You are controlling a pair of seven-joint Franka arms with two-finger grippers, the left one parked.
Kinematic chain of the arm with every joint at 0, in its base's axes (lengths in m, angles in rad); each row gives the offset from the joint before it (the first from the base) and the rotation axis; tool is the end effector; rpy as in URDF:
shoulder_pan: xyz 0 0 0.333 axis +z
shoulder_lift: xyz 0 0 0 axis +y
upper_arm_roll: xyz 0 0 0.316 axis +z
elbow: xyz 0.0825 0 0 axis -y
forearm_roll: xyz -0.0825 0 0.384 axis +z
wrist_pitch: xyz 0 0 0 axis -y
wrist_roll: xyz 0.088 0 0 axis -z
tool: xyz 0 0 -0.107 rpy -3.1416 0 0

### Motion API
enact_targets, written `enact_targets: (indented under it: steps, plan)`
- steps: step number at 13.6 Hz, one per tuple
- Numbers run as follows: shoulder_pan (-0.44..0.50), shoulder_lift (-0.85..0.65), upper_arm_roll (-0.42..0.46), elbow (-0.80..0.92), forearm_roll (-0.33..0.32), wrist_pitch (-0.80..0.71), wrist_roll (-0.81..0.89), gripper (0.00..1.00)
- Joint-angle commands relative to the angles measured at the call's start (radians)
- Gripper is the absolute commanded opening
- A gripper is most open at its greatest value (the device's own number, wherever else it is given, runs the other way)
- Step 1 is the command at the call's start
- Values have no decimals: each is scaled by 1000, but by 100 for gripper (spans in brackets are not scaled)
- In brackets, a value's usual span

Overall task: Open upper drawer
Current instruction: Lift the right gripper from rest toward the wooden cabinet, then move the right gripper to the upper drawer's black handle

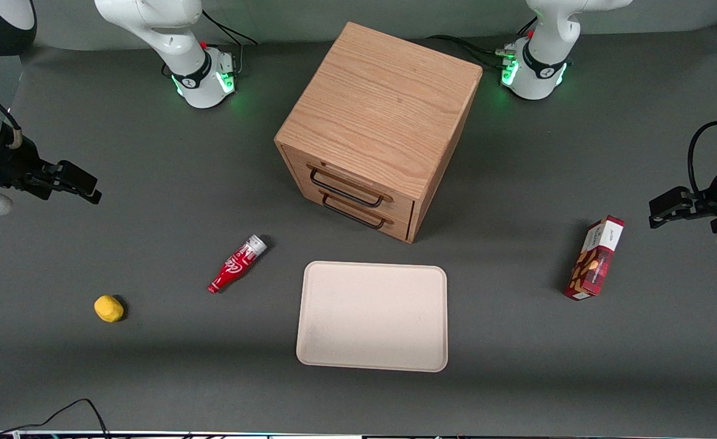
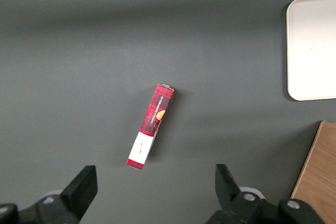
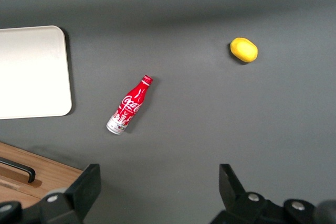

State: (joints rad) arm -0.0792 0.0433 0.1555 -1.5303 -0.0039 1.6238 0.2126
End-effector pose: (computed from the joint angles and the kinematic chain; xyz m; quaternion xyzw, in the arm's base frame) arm 0.5720 0.0413 0.6244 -0.9973 0.0682 -0.0249 0.0050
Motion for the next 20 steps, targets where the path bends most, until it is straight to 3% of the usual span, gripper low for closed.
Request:
enact_targets:
  steps: [1,4,7,12,16,20]
  plan:
    - [1,13,2,29,12,-28,-18,100]
    - [19,35,7,67,8,-65,-19,100]
    - [113,95,7,165,8,-149,-38,100]
    - [240,151,7,209,16,-153,-509,100]
    - [389,242,15,298,16,-130,-574,100]
    - [461,317,22,325,28,-35,-660,100]
